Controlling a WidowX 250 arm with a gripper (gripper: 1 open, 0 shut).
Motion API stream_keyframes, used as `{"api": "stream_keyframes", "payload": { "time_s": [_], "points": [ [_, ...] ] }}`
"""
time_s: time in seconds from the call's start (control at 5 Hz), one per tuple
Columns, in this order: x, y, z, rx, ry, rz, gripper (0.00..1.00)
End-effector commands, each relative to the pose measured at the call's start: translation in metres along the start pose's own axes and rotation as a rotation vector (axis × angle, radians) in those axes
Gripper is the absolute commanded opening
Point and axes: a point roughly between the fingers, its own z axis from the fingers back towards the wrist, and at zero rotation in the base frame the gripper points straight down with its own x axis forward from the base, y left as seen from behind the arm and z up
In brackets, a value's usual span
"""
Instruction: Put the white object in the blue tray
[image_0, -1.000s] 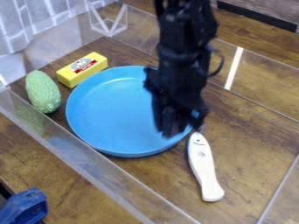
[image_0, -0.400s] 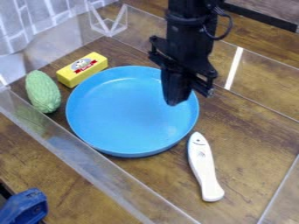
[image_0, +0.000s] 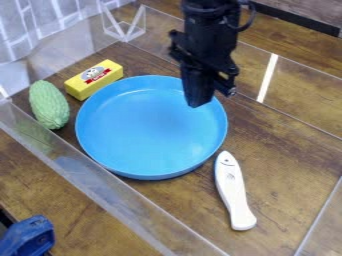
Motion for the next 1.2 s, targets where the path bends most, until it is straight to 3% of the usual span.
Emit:
{"api": "stream_keyframes", "payload": {
  "time_s": [0.0, 0.4, 0.6, 0.8, 1.0],
  "points": [
    [0.018, 0.016, 0.021, 0.014, -0.059, -0.039, 0.00],
    [0.018, 0.037, 0.021, 0.015, -0.067, -0.110, 0.00],
    [0.006, 0.034, 0.019, 0.009, -0.068, -0.184, 1.00],
    [-0.007, 0.031, 0.009, 0.000, -0.057, -0.271, 0.00],
    [-0.012, 0.016, 0.000, 0.018, -0.048, -0.236, 1.00]
  ]
}}
